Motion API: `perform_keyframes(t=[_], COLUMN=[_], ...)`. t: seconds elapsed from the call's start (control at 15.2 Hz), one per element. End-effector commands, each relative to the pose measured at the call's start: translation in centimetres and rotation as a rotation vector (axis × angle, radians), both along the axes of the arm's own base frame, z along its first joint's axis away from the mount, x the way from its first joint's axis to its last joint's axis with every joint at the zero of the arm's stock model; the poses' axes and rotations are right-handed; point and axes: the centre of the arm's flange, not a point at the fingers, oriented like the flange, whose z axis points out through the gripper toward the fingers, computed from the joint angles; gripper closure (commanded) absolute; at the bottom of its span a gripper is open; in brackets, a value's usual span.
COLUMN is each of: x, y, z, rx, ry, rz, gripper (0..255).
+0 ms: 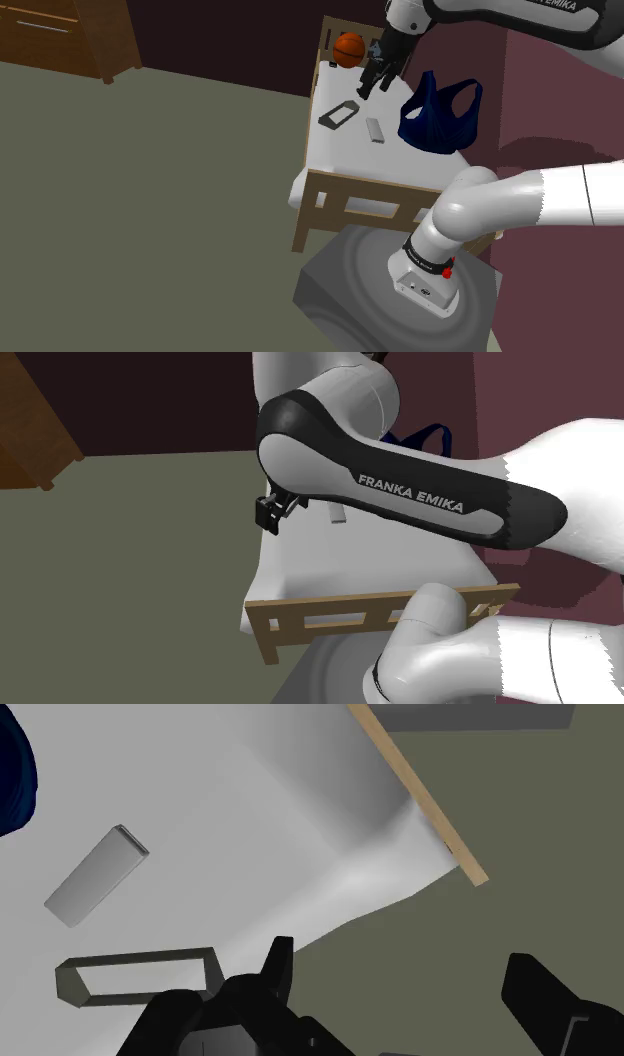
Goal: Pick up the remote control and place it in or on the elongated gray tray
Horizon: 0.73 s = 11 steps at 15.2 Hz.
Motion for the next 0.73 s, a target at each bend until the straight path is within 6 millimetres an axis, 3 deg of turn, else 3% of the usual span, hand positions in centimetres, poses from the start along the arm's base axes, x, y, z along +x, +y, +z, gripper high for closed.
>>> perform_keyframes(t=[0.0,0.66], x=[0.0,6.7], y=[0.0,-10.2], z=[0.0,-5.8], rx=[0.000,0.027], ry=[0.000,0.029], rz=[0.000,-0.169], gripper=[0,0])
